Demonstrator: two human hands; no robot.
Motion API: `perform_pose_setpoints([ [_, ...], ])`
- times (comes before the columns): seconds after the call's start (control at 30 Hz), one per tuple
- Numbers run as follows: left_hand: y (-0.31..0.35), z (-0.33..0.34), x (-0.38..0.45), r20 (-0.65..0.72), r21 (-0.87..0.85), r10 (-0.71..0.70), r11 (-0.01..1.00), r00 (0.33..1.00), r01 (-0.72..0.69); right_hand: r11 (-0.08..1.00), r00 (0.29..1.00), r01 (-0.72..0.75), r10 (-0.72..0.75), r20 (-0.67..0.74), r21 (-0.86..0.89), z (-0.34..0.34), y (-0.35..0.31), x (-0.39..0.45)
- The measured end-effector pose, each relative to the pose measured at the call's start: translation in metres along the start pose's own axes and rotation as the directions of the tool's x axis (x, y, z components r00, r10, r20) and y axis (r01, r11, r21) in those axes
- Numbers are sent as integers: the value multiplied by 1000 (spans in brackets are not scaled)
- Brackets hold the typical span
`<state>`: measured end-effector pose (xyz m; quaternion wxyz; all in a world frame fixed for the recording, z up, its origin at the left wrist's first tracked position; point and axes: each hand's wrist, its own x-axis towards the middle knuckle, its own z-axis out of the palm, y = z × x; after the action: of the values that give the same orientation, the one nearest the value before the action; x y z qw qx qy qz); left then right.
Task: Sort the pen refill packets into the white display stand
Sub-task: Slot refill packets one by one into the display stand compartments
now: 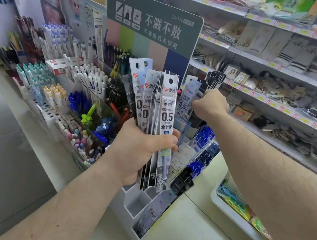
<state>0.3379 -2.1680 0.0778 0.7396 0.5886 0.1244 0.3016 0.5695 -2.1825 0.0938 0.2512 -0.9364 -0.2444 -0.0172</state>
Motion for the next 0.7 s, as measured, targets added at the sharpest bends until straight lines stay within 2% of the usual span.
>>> perform_pose_setpoints([
  [0.13, 1, 4, -3, 12, -12, -29, 1000, 1000, 29, 1000, 1000, 9, -8, 17, -18, 2, -3, 1],
  [0.27, -1, 10, -8, 71, -64, -49, 997, 996, 53, 989, 996, 12, -24, 81, 149, -13, 4, -6],
  [0.33, -4, 14, -11, 111, -98, -75, 991, 991, 86, 965, 999, 12, -22, 33, 261, -27, 10, -18],
  [0.4, -10, 19, -15, 153, -122, -122, 982, 981, 141, 910, 1000, 7, 6, -31, 415, -42, 19, -39],
  [0.5, -23, 25, -20, 207, -118, -214, 963, 955, 241, 757, 999, -54, 43, 34, 651, -57, 33, -88],
  [0.63, -41, 37, -24, 229, -97, -287, 944, 930, 316, 597, 986, -148, 24, 167, 788, -57, 52, -146],
  [0.7, -49, 43, -25, 244, -91, -282, 946, 928, 312, 612, 974, -184, 5, 228, 769, -53, 58, -166],
])
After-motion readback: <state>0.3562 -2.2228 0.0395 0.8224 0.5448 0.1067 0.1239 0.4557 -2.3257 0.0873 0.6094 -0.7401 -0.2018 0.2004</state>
